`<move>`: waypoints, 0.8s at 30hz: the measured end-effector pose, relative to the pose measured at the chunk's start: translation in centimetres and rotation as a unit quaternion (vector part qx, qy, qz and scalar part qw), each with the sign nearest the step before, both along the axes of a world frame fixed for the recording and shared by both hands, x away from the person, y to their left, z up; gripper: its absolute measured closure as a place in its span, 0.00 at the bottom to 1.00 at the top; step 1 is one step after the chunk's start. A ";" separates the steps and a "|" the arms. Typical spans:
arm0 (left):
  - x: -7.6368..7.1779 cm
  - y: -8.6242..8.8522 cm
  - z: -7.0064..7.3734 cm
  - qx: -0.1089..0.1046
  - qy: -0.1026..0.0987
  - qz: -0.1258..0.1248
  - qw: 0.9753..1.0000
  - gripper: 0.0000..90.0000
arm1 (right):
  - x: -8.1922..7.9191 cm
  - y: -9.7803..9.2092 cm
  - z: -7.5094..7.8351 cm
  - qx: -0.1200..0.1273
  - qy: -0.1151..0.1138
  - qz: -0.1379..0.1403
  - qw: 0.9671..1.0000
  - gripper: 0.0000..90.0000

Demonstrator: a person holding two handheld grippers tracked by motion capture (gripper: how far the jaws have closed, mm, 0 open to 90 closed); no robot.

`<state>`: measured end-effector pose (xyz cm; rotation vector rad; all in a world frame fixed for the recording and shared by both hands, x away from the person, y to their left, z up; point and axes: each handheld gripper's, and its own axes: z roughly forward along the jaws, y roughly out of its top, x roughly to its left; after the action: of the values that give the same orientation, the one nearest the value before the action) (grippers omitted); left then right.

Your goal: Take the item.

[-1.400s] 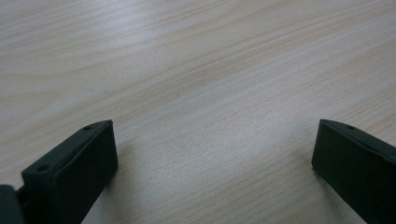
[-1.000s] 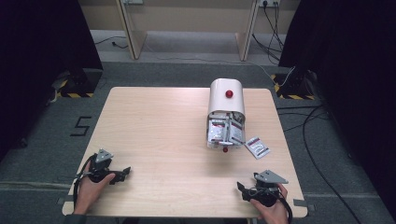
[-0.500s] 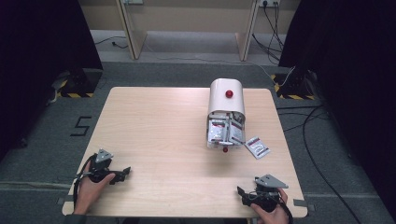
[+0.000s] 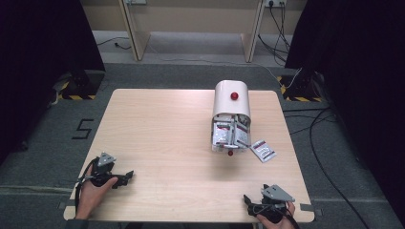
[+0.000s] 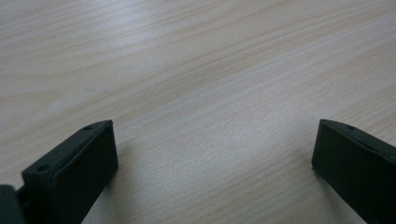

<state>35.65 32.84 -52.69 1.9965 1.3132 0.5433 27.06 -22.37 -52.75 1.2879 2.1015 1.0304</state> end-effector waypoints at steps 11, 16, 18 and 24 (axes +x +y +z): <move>0.0 0.0 0.0 0.000 0.000 0.000 1.000 0.00 | -1.0 -0.2 -0.7 0.015 -0.029 0.012 0.999 0.17; 0.0 0.0 0.0 0.000 0.000 0.000 1.000 0.00 | -1.2 -0.1 -0.8 0.018 -0.035 0.021 0.999 0.17; 0.0 0.0 0.0 0.000 0.000 0.000 1.000 0.00 | -1.3 -0.2 -0.9 0.019 -0.038 0.022 0.999 0.17; 0.0 0.0 0.0 0.000 0.000 0.000 1.000 0.00 | -1.3 -0.2 -1.1 0.023 -0.046 0.034 0.998 0.16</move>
<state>35.66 32.84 -52.69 1.9965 1.3130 0.5432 25.73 -22.54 -53.87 1.1753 2.0759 1.1514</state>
